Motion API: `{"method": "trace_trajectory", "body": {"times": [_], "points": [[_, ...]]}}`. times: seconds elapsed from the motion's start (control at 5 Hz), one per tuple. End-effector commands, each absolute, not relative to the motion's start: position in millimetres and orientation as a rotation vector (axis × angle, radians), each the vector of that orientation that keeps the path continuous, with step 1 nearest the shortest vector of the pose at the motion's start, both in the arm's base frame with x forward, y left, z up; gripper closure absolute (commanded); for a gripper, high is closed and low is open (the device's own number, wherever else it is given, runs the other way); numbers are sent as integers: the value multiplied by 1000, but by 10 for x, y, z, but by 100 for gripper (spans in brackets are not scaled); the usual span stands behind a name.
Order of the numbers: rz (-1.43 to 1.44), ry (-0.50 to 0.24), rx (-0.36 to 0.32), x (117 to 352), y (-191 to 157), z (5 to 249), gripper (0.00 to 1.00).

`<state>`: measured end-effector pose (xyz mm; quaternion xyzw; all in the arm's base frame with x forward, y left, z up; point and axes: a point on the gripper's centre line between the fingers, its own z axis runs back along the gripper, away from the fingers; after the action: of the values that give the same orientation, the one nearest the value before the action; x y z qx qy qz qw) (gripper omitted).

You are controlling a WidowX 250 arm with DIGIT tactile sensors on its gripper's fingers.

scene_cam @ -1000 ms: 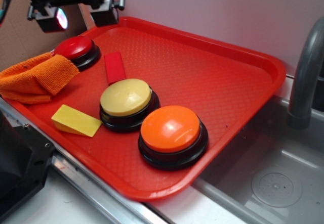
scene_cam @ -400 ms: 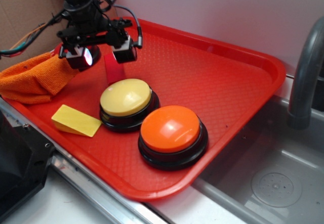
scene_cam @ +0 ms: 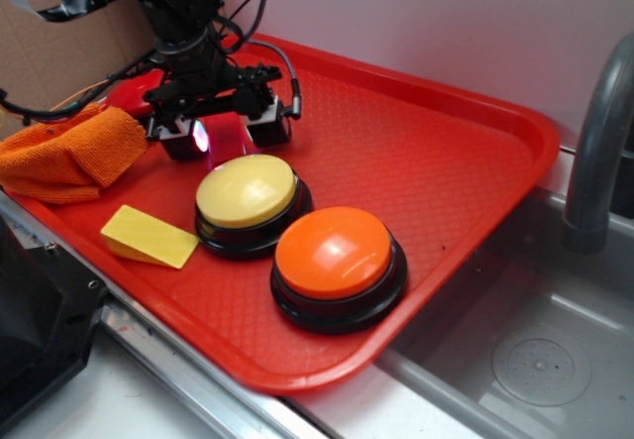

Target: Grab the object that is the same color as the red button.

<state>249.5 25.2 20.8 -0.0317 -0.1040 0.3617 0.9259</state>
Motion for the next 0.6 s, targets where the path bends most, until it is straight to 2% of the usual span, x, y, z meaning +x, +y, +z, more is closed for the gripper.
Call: {"method": "trace_trajectory", "body": {"times": [0.0, 0.2, 0.4], "points": [[754, -238, -9, 2422, 389, 285, 100], [653, -266, 65, 2369, 374, 416, 100], [427, -338, 36, 2422, 285, 703, 100]]}}
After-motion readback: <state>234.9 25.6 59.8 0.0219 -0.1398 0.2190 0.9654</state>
